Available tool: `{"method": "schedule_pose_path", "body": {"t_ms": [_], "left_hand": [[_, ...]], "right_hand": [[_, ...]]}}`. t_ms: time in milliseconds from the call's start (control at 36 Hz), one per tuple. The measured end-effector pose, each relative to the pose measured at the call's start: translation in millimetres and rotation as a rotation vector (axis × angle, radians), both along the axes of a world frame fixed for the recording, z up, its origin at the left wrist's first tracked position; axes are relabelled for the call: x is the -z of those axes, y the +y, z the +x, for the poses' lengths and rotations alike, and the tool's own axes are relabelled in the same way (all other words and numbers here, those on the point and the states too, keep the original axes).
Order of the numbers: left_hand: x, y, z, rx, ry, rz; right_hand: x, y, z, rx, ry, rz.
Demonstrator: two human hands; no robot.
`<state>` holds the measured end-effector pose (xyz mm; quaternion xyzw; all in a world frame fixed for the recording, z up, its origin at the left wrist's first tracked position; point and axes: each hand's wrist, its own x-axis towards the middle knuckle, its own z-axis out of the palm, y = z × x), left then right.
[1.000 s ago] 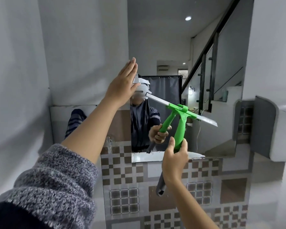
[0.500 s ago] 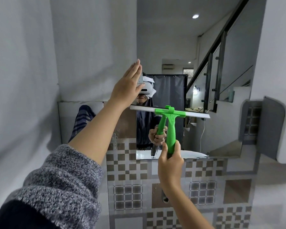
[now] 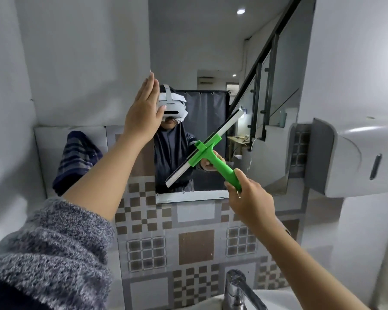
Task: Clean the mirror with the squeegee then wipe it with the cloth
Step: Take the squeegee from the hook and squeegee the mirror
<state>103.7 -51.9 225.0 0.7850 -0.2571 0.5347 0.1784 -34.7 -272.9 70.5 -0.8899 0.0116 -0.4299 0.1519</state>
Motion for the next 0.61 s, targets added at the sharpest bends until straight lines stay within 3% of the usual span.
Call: {"method": "schedule_pose_path", "body": {"t_ms": [306, 611], "left_hand": [[4, -8, -5, 0.043, 0.026, -0.082], [5, -8, -3, 0.027, 0.032, -0.085]], "right_hand": [[-13, -63, -13, 0.148, -0.001, -0.165], [9, -86, -20, 0.145, 0.009, 0.079]]}}
